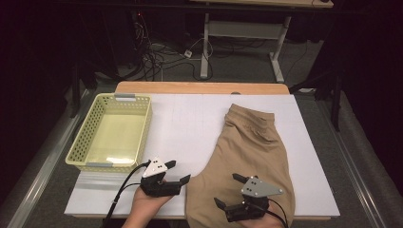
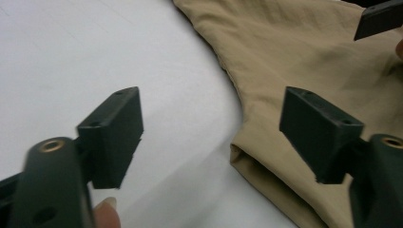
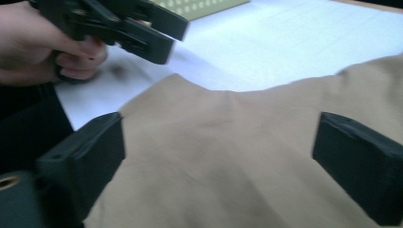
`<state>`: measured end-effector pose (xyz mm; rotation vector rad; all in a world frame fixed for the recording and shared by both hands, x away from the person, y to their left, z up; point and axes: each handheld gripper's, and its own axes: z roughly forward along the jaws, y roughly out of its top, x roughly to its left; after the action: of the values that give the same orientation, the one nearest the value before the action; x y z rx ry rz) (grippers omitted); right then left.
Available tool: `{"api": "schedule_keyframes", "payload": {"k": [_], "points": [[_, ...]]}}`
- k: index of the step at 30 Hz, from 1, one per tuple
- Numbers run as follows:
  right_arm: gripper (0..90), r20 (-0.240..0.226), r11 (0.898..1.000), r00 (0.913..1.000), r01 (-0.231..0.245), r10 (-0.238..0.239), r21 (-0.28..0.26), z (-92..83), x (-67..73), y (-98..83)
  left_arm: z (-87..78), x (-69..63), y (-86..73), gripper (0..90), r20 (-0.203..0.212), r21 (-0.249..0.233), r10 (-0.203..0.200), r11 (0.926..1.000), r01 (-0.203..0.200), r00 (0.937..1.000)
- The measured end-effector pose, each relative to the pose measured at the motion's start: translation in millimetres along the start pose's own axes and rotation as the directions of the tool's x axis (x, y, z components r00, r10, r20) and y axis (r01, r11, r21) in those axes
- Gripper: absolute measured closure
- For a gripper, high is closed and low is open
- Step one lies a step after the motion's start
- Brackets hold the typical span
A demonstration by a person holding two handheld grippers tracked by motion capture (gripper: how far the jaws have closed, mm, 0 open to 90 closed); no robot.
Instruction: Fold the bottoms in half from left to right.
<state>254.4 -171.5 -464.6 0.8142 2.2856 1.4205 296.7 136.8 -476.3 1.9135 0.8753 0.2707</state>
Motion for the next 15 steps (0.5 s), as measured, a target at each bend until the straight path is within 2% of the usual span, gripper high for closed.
{"api": "schedule_keyframes", "payload": {"k": [5, 9, 13, 15], "points": [[0.4, 0.047, 1.0, 0.9989, -0.004, 0.005, -0.022, -10.1, -8.7, -2.3, 1.1, -1.8, -0.9, 9.7, -0.03, -0.016, -0.006, 0.9999, 0.006, 0.9995], [0.4, 0.06, 1.0, 0.9981, -0.01, 0.012, -0.028, -14.7, -13.4, -3.2, 4.7, -3.4, -1.4, 0.0, -0.067, 0.032, 0.019, 0.9993, -0.017, 0.9976], [0.4, 0.074, 1.0, 0.9972, -0.008, 0.01, -0.028, -17.3, -16.7, -3.9, 2.0, -0.4, 0.1, 0.0, -0.079, 0.037, 0.027, 0.999, -0.024, 0.9965], [0.4, 0.081, 0.999, 0.9967, -0.011, 0.013, -0.031, -18.9, -18.2, -4.4, 1.7, 3.8, 2.5, 0.0, -0.075, 0.093, 0.058, 0.9944, -0.051, 0.9955]]}}
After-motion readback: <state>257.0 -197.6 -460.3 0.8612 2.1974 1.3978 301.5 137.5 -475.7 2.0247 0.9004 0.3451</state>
